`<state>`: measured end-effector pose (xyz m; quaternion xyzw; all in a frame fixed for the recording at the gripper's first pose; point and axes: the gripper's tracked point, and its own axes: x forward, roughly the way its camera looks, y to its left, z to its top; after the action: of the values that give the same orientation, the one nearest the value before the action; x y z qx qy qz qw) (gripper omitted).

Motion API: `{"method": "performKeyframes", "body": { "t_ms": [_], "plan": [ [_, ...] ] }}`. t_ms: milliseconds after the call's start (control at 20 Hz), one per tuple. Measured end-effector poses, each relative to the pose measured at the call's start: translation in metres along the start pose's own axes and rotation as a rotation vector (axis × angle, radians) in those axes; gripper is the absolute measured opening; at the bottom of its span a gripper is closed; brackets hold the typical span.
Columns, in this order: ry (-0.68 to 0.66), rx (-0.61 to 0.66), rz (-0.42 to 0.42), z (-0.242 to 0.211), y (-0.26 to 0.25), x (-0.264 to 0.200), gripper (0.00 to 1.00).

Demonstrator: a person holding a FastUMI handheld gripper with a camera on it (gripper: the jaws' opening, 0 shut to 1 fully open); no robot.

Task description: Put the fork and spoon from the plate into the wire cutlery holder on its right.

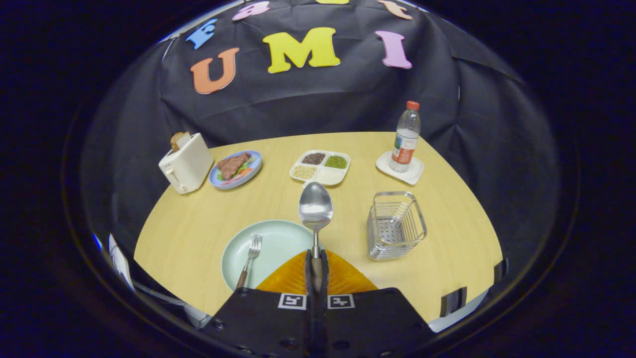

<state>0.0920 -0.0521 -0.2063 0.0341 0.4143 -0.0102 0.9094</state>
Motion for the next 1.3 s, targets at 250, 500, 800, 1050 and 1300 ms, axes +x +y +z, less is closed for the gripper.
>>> {"method": "performKeyframes", "body": {
  "t_ms": [250,500,800,1050,1300],
  "plan": [
    [-0.03,0.033,-0.05,0.023,-0.051,-0.012,0.01],
    [-0.026,0.056,-0.079,0.036,-0.09,-0.007,0.01],
    [0.025,0.067,-0.077,0.026,-0.104,0.017,0.01],
    [0.044,0.084,-0.087,0.024,-0.111,0.031,0.01],
    [0.004,0.09,-0.083,0.036,-0.112,0.025,0.09]
  ]
}}
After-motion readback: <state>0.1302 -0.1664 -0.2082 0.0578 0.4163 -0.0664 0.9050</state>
